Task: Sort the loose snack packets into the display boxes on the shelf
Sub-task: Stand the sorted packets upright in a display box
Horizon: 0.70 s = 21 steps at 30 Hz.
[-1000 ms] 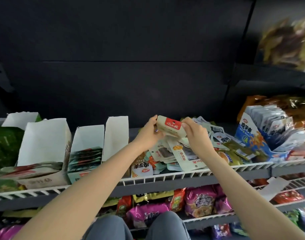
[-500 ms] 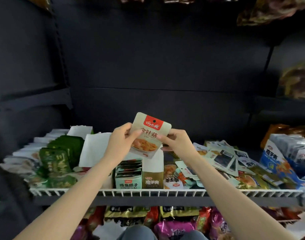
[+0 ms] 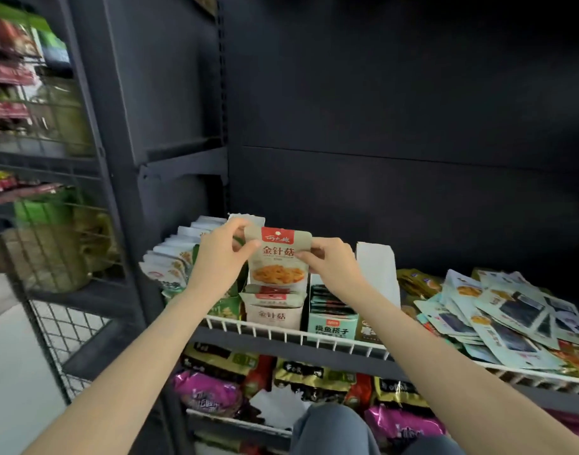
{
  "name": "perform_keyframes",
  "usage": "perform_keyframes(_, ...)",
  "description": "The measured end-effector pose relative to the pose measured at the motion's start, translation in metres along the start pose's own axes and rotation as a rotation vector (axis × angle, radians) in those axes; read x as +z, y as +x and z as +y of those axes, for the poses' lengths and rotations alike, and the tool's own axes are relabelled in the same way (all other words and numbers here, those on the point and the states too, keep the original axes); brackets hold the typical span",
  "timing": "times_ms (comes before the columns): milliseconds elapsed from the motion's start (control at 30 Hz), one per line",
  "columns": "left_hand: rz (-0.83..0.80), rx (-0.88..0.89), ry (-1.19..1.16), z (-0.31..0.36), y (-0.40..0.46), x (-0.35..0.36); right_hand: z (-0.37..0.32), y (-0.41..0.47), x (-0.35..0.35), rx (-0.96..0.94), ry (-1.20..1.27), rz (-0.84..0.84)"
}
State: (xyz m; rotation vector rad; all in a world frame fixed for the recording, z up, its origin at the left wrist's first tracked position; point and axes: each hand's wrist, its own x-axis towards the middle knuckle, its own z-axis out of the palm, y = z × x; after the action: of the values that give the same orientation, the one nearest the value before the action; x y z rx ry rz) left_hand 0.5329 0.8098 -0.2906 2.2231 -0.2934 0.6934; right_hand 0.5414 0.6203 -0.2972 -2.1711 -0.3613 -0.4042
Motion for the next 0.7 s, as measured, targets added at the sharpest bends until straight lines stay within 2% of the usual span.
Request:
perform_keyframes(67, 0.007, 0.054, 0.11, -0.001, -0.002, -0.004, 0.004, 0.0, 0.005, 0.019, -0.075, -0.063)
perform_keyframes(167, -0.102, 0.126, 0.26, -0.005, -0.005, -0.005, 0.007, -0.001, 0.007, 0.037, -0.173, -0.17)
perform_keyframes(267, -0.241, 0.113, 0.362, -0.011, -0.006, -0.003, 0.011, -0.004, 0.008, 0.023, -0.246, -0.275)
perform_keyframes(367, -0.392, 0.08, 0.442, -0.012, -0.007, -0.001, 0.017, -0.005, 0.009, 0.094, -0.268, -0.392)
perform_keyframes(433, -0.437, 0.071, 0.438, -0.009, -0.008, 0.0, 0.017, -0.006, 0.005, 0.099, -0.245, -0.445)
perform_keyframes(567, -0.393, 0.078, 0.336, 0.007, -0.009, 0.009, 0.016, -0.011, -0.013, 0.043, -0.068, -0.38)
perform_keyframes(700, -0.343, 0.144, 0.219, 0.038, -0.007, 0.038, 0.032, -0.02, -0.049, 0.1, 0.019, -0.184)
